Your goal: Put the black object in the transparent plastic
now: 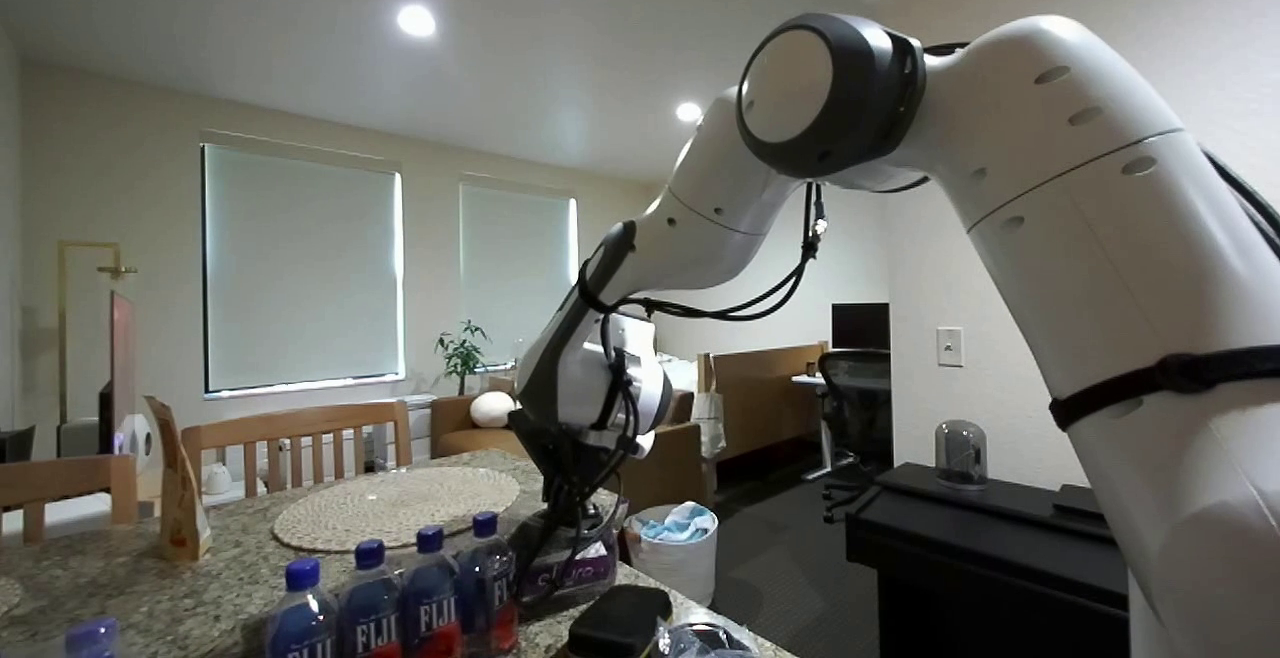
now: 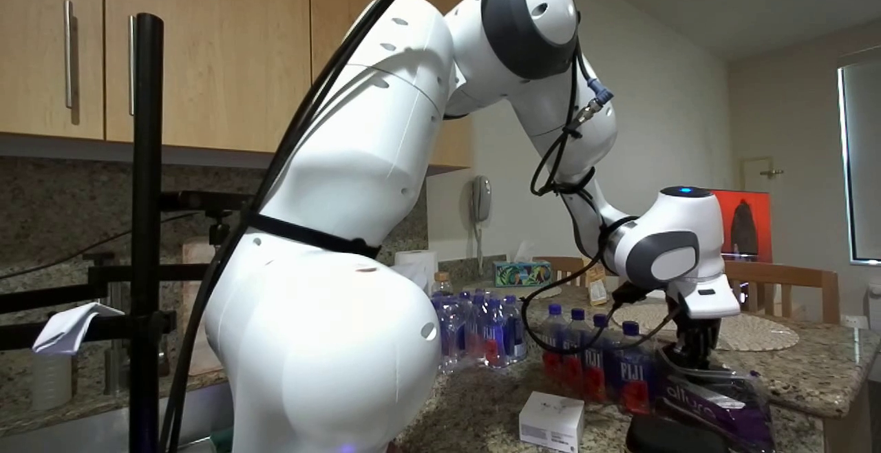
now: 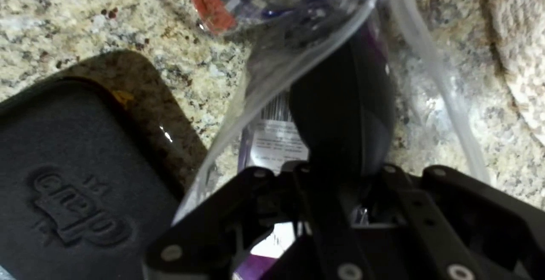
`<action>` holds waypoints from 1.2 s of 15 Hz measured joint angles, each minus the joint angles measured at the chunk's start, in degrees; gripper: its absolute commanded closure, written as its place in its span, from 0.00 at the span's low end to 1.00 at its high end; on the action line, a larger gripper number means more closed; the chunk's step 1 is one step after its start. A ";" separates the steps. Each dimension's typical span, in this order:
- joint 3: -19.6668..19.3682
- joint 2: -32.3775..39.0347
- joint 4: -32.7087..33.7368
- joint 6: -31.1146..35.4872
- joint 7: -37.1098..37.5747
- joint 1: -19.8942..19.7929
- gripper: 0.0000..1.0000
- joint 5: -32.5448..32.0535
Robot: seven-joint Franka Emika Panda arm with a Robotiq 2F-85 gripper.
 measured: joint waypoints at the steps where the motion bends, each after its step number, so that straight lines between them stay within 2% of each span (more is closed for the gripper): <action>1: 0.09 0.00 0.11 -0.67 0.00 -0.39 0.56 0.02; 5: 0.30 0.00 0.92 -4.17 0.00 -1.87 0.30 0.02; 9: 0.25 -0.16 3.60 -11.28 0.00 -3.23 0.04 -0.20; 11: 0.18 -0.59 5.30 -15.69 0.00 -3.82 0.00 -0.79; 18: -0.03 -2.34 9.95 -26.52 0.00 -4.76 0.00 -2.23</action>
